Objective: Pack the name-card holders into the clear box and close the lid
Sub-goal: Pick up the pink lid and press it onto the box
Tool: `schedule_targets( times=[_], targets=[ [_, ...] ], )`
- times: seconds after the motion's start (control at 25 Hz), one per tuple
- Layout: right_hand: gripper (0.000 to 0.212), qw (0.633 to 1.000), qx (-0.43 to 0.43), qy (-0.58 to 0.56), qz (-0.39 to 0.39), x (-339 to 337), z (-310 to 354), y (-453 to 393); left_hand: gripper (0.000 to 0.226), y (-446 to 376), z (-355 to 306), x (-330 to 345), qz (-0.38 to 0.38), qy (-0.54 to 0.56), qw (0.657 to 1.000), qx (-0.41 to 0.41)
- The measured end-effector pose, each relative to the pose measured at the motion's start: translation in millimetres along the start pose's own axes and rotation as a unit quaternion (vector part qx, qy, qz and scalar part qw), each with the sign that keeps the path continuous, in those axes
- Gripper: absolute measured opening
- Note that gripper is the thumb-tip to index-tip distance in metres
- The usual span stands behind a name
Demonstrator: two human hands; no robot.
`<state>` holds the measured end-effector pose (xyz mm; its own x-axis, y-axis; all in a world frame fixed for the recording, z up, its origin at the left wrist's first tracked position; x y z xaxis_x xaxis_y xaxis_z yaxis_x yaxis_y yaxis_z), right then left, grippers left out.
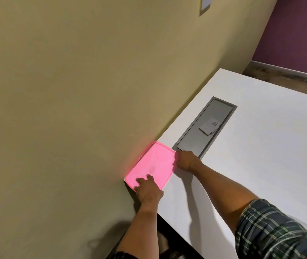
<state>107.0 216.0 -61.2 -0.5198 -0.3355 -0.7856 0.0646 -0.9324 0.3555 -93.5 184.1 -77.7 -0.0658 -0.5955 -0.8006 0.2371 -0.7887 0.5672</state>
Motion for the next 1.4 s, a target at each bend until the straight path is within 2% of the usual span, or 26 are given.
schedule_targets(
  times=[0.2,0.36,0.56,0.68,0.8,0.88,0.96,1.04,1.12,1.2,1.32,1.4],
  targets=[
    [0.019,0.992,0.026,-0.089,-0.081,-2,-4,-4,0.093,0,1,2,-0.017,-0.021,1.000,0.014],
    [0.035,0.961,0.090,-0.212,-0.150,-5,-10,1,0.091,5,4,0,0.016,0.027,1.000,-0.001],
    [0.016,0.920,0.132,-0.348,-0.121,-4,-22,14,0.094,8,16,-8,0.045,0.114,0.992,-0.009],
    [0.010,0.906,0.113,-0.399,-0.082,-9,-17,30,0.094,20,23,-15,0.060,0.158,0.986,-0.012],
    [0.016,0.912,0.040,-0.398,-0.092,-22,-5,48,0.081,39,20,-34,0.026,0.206,0.978,0.013],
    [0.014,0.907,-0.021,-0.400,-0.126,-36,2,62,0.057,57,9,-58,-0.052,0.256,0.963,0.069],
    [0.013,0.897,-0.066,-0.404,-0.166,-53,6,82,0.040,78,-10,-89,-0.138,0.331,0.926,0.119],
    [0.012,0.888,-0.097,-0.400,-0.207,-70,6,103,0.036,99,-33,-120,-0.192,0.410,0.881,0.140],
    [0.008,0.882,-0.123,-0.378,-0.252,-83,1,125,0.045,117,-55,-145,-0.201,0.478,0.843,0.144],
    [0.006,0.888,-0.145,-0.315,-0.302,-96,-7,148,0.047,129,-77,-159,-0.186,0.521,0.820,0.147],
    [0.012,0.910,-0.165,-0.154,-0.349,-115,-21,184,0.046,148,-110,-168,-0.135,0.546,0.809,0.172],
    [0.018,0.914,-0.182,-0.062,-0.356,-124,-32,206,0.036,161,-128,-170,-0.116,0.548,0.806,0.193]
  ],
)
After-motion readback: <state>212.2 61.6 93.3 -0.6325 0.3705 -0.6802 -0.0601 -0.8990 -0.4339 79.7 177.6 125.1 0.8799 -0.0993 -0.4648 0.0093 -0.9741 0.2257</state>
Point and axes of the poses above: each hand's wrist, its own y-axis away from the middle knuckle, its own x-axis out of the palm, z = x × y, the point moved 4 cm from there along -y, towards the middle knuckle, and after that the axes turned 11 degrees about -x, right-handed, at the moved point
